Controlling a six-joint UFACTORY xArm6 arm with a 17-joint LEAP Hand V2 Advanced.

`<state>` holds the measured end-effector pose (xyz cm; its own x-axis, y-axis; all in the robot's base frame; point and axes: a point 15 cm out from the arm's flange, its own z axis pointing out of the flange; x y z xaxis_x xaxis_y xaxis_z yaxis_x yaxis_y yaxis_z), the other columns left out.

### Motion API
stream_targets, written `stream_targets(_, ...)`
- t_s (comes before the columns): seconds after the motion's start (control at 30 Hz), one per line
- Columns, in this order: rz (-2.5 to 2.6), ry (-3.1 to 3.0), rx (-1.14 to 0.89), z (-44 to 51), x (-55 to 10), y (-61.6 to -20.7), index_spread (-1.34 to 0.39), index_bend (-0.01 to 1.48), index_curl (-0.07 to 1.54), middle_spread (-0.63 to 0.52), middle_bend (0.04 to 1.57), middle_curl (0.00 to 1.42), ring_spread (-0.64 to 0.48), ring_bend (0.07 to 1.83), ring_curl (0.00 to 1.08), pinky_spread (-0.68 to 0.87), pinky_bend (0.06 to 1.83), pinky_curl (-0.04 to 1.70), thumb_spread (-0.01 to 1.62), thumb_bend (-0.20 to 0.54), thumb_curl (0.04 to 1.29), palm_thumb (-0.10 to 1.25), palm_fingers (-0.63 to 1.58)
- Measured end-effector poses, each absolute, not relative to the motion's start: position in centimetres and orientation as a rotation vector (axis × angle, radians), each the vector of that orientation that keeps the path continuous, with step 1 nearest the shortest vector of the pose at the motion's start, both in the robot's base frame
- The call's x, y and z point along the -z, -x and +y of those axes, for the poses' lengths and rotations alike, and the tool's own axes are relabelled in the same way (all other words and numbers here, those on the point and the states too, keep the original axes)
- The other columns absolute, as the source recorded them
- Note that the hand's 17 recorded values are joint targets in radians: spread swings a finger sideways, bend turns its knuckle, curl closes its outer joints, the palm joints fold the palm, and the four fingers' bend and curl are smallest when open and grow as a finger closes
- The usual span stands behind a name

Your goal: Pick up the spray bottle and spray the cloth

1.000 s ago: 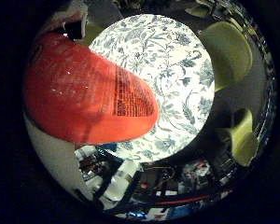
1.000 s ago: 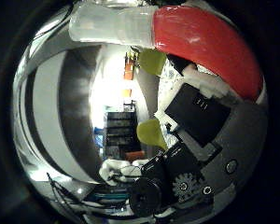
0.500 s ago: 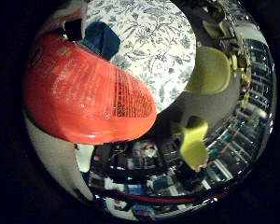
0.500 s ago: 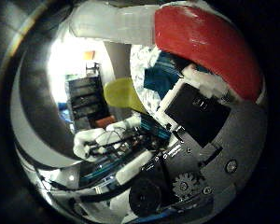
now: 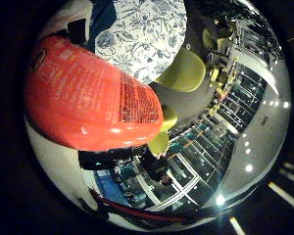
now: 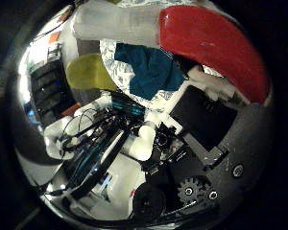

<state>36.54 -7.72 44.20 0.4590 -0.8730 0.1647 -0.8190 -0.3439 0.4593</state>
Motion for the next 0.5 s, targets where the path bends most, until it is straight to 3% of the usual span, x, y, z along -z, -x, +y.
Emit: stream_targets(0.5, -1.328, -2.127, 0.181, -4.2, -38.7, -36.3, -0.19, 1.11, 0.70, -0.08, 1.32, 0.56, -0.16, 1.44, 0.54, -0.23, 1.10, 0.97, 0.75, -0.016, 0.90, 1.05, 1.23)
